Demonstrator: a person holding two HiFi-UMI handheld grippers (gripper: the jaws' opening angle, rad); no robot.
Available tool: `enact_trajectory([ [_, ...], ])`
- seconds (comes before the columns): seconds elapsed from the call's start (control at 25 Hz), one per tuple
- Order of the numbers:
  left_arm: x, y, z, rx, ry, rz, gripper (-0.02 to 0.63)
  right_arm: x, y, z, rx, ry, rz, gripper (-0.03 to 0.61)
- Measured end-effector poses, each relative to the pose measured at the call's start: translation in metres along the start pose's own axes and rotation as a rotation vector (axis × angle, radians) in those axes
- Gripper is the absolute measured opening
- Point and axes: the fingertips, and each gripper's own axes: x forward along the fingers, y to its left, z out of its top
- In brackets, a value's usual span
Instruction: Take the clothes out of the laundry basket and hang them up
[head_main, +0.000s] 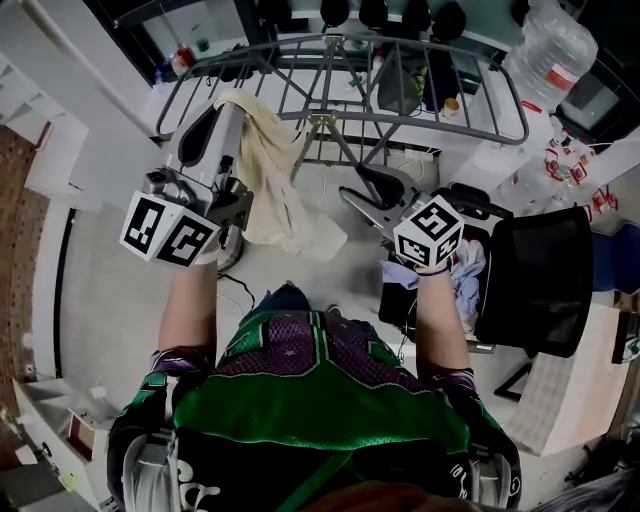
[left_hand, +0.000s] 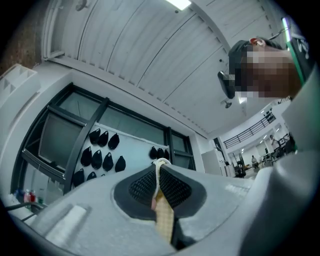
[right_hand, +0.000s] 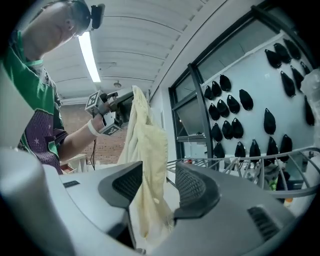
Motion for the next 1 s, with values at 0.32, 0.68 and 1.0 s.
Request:
enact_trajectory([
  [0.32,0.004,-0.013,0.032,-0.006,-0.062,-0.057,0.025,0.033,0.02,-0.02,0.0,0.041,0.101,0.21],
  [0.68,0.008,-0.011,0.061,0.012,-0.102,-0.087,0.025,0.05,0.038,-0.112,0.08,0.198,0.118,0.21],
  [1.0,0.005,-0.012,0.08,0.039,-0.119,-0.112,0.025,0.066,0.011,-0.139,0.083,0.224,0.077,0.213],
])
